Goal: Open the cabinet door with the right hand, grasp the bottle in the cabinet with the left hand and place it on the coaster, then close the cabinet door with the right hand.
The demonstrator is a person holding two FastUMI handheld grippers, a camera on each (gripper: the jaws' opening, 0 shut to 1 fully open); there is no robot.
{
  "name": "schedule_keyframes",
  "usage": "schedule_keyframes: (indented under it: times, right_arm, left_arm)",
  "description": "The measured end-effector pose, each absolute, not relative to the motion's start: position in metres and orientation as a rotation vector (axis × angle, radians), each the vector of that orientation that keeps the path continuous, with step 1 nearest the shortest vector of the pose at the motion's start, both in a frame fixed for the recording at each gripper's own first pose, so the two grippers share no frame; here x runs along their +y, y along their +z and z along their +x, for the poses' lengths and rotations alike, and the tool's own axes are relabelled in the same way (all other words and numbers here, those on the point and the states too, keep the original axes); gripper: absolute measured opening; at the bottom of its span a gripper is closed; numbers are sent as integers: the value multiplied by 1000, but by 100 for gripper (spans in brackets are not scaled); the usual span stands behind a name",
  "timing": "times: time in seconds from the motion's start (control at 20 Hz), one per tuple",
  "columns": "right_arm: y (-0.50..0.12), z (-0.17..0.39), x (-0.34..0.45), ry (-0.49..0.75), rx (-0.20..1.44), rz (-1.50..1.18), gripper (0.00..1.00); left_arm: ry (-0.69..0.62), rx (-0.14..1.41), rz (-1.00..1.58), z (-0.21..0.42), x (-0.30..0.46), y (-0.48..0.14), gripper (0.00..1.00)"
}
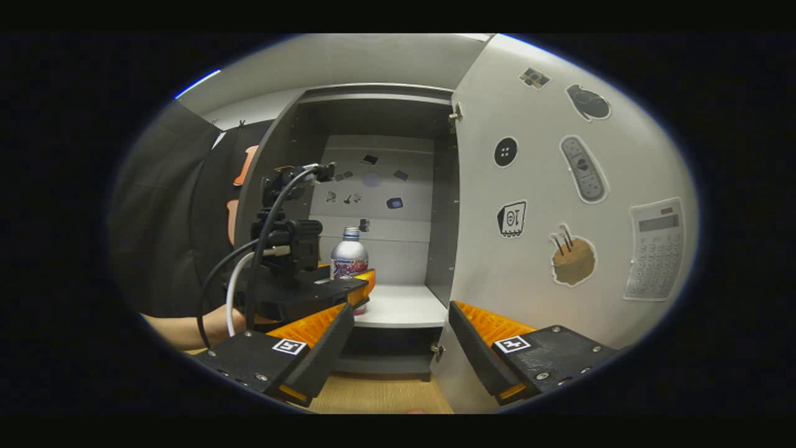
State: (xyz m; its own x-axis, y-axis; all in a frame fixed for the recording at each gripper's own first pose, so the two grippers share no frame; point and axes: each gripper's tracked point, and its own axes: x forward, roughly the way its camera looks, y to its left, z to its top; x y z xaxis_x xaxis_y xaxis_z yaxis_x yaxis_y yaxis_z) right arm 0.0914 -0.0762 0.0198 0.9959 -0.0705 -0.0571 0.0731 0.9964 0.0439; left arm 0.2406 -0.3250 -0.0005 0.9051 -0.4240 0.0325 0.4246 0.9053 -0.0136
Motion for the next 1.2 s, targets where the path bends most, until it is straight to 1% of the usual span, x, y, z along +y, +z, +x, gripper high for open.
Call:
schedule_keyframes:
  times: [0.05, 0.15, 0.5, 0.55, 0.75, 1.05, 1.2]
  right_arm:
    - [20, 92, -77, -71, 53, 42, 94]
    - [19, 90, -79, -68, 56, 35, 94]
    - [18, 86, -84, -43, 55, 35, 94]
    - [18, 84, -84, -35, 54, 35, 94]
    - [23, 77, -75, 22, 36, 40, 94]
    - [25, 64, -55, 144, -3, 20, 94]
    - [23, 55, -42, 169, -1, 20, 94]
  left_arm:
    - [-432, -28, -18, 241, -324, -1, 94]
    - [-417, -31, -7, 243, -326, -2, 86]
    - [-372, -59, -29, 235, -313, 2, 82]
    - [-369, -68, -34, 229, -311, 5, 80]
    - [-330, -105, -39, 199, -298, 17, 80]
    - [-242, -119, -46, 135, -264, 23, 82]
    - [-214, -127, -35, 101, -243, 21, 81]
